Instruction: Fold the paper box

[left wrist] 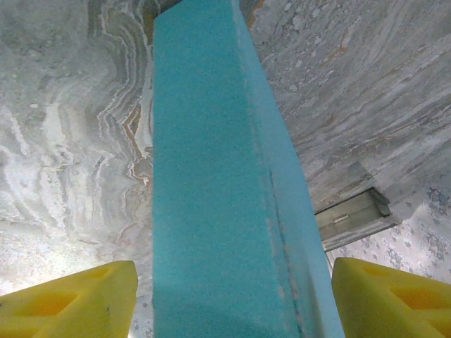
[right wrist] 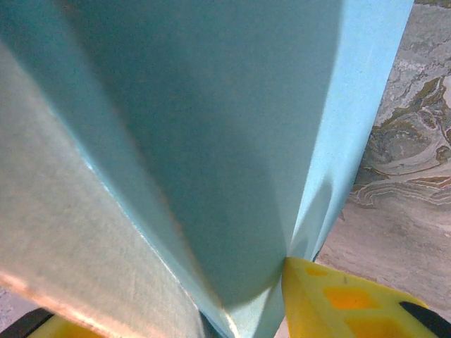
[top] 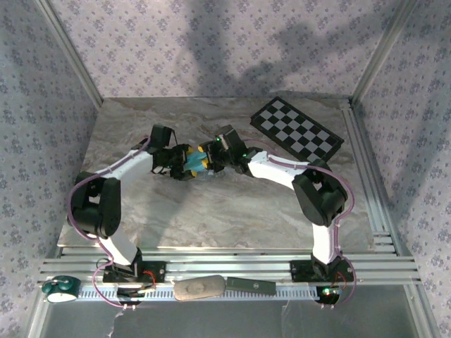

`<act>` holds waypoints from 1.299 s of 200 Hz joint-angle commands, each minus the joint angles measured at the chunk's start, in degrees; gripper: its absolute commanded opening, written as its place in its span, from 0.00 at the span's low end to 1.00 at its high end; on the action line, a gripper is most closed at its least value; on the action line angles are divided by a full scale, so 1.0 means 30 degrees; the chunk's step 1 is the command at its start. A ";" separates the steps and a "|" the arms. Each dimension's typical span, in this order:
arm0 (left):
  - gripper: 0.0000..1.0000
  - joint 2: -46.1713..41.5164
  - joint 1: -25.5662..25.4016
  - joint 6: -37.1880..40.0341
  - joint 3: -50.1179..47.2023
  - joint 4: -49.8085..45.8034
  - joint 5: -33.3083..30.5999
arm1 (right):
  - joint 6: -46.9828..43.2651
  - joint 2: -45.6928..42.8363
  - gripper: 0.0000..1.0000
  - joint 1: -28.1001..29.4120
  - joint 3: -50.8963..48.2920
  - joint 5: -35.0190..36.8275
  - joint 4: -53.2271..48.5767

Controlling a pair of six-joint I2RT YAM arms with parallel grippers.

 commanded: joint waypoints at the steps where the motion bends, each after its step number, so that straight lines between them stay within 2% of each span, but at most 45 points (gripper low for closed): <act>1: 0.72 0.0557 -0.0062 -0.0132 0.0787 -0.1193 -0.0145 | 0.0271 0.0722 0.43 0.0027 -0.0070 -0.0317 -0.1242; 40: 0.62 0.0991 -0.0074 -0.0360 0.0641 -0.1243 -0.0387 | 0.0220 0.0742 0.43 -0.0024 -0.0083 -0.0376 -0.1311; 61: 0.53 0.1317 -0.0055 -0.0341 0.0618 -0.1281 -0.0336 | 0.0220 0.0719 0.43 -0.0030 -0.0081 -0.0405 -0.1286; 108: 0.50 0.1687 0.0004 -0.0351 0.0498 -0.1193 -0.0270 | 0.0191 0.0726 0.43 -0.0087 -0.0058 -0.0456 -0.1300; 120: 0.46 0.1701 0.0047 -0.0362 0.0485 -0.1185 -0.0243 | 0.0191 0.0726 0.44 -0.0080 -0.0046 -0.0443 -0.1308; 156: 0.45 0.1631 0.0201 -0.0342 0.0368 -0.0996 -0.0044 | -0.0407 0.0493 0.48 -0.0174 0.0162 -0.0289 -0.1707; 186: 0.44 0.1461 0.0297 -0.0217 0.0300 -0.1062 0.0037 | -0.1846 -0.0313 0.60 -0.0344 0.0381 0.0166 -0.2800; 212: 0.44 0.1310 0.0342 -0.0109 0.0251 -0.1057 0.0140 | -0.3222 -0.1829 0.70 -0.0519 0.0281 0.1470 -0.4230; 235: 0.44 0.1277 0.0381 -0.0079 0.0293 -0.1062 0.0198 | -0.5000 -0.3246 0.72 -0.1007 0.0033 0.2222 -0.5048; 260: 0.43 0.1219 0.0487 0.0114 0.0342 -0.1193 0.0272 | -0.9116 -0.4902 0.72 -0.1969 -0.0489 0.2575 -0.5562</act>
